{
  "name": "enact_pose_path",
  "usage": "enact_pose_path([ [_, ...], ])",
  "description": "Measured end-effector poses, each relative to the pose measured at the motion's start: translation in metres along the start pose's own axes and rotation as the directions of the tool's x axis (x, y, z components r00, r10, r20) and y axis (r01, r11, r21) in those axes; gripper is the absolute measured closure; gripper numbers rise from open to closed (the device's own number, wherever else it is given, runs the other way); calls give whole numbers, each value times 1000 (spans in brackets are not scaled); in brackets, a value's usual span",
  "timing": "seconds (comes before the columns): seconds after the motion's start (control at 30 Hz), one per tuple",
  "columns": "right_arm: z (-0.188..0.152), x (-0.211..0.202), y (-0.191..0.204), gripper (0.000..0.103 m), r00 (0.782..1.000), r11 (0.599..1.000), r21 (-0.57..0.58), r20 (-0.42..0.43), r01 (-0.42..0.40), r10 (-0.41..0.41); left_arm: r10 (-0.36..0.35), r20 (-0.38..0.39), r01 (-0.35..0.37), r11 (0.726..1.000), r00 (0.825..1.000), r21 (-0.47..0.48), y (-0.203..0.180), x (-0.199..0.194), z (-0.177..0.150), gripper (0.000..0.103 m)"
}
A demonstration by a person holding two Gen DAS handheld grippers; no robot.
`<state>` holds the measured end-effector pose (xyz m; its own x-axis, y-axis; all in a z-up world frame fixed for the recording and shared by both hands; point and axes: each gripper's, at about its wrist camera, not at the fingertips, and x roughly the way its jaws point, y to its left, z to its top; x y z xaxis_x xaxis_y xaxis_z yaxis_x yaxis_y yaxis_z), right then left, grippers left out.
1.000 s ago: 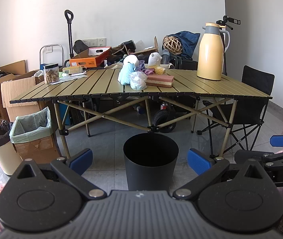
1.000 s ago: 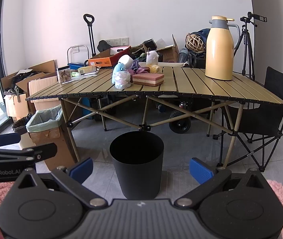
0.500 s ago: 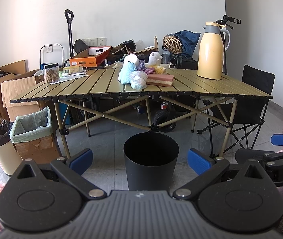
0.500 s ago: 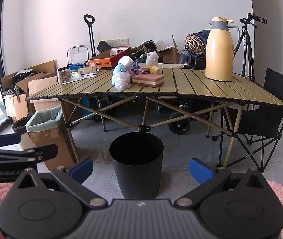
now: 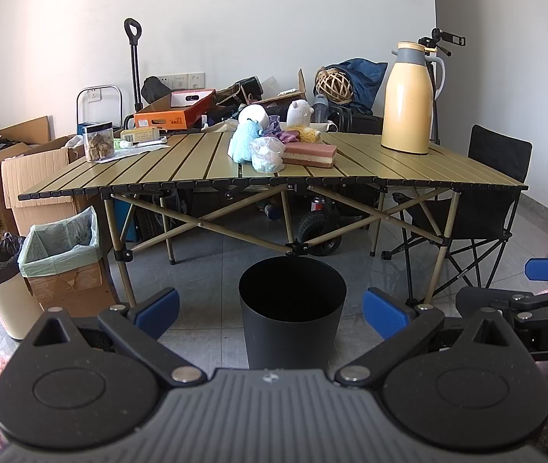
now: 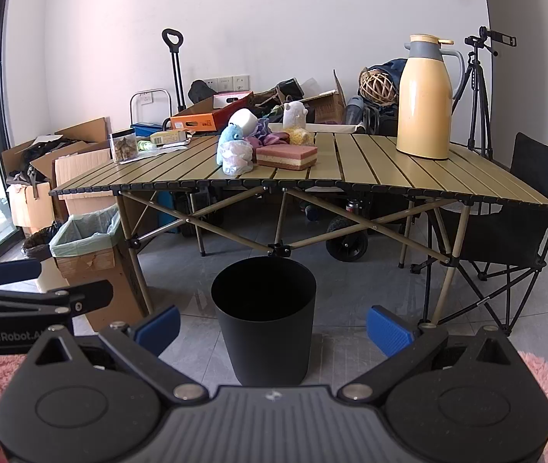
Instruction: Collect trash
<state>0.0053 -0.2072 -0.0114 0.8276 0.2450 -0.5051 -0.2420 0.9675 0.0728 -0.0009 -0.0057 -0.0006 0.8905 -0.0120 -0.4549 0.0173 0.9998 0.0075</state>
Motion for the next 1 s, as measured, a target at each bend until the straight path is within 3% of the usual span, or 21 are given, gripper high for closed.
enact_pose_path([
  [0.53, 10, 15, -2, 0, 1000, 1000, -16, 15, -7, 7, 15, -4, -15, 1000, 1000, 7, 1, 16, 2, 0],
  [1.0, 40, 56, -6, 0, 998, 999, -23, 52, -34, 35, 48, 32, -48, 999, 998, 8, 8, 48, 33, 0],
])
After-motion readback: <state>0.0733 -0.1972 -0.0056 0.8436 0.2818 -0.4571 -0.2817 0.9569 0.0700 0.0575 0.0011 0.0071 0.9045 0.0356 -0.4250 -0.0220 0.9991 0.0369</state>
